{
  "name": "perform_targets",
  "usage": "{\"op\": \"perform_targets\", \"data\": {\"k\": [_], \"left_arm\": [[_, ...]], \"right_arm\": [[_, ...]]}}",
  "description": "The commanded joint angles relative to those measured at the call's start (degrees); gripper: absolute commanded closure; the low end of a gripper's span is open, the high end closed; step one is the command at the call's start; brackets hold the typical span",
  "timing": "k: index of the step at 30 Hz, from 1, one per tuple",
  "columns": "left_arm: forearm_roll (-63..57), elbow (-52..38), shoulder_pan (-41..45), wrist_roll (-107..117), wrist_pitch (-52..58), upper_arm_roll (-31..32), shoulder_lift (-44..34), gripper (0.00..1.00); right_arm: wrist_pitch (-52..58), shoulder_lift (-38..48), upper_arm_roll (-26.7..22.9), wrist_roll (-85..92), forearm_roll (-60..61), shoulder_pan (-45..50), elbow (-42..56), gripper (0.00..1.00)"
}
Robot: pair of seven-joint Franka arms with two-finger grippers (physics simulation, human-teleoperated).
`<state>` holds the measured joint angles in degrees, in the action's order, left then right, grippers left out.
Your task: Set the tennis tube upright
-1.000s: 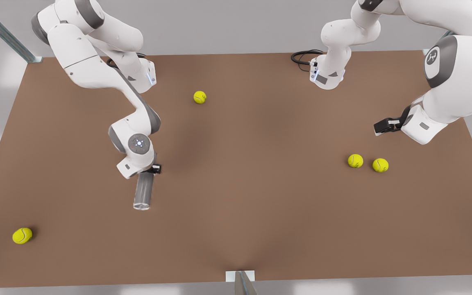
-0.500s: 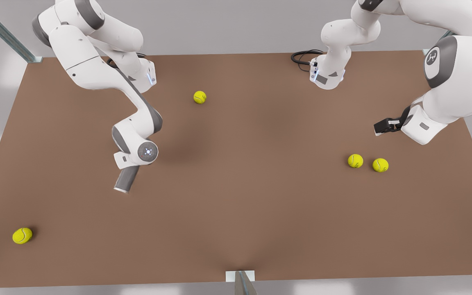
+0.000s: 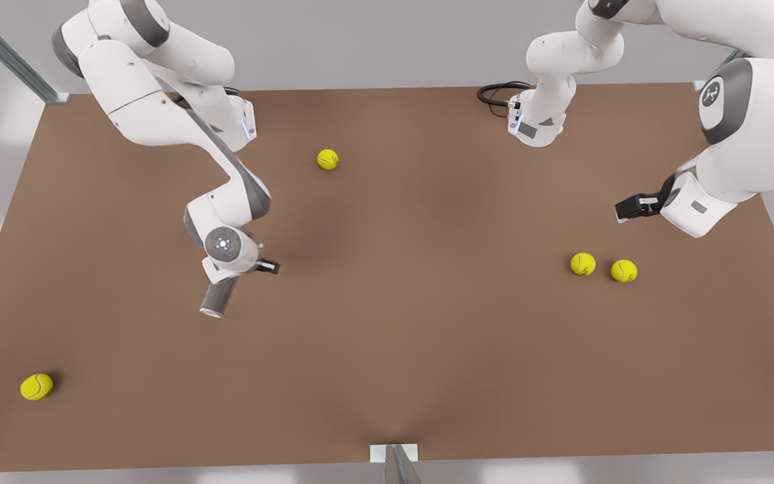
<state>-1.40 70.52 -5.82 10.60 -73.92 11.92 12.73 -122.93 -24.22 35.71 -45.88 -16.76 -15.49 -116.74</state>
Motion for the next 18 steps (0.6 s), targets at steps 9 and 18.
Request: {"op": "perform_targets", "data": {"k": [9,18], "left_arm": [[0.3,-0.1,0.3,-0.1,-0.1,0.3,0.0,0.00],[0.0,-0.2,0.4,-2.5,-0.4,0.5,0.2,0.00]], "right_arm": [[-8.3,19.0,8.6,27.0,3.8,-13.1,-16.7,0.00],[-21.9,18.8,10.6,43.2,3.8,-33.6,-29.7,0.00]]}}
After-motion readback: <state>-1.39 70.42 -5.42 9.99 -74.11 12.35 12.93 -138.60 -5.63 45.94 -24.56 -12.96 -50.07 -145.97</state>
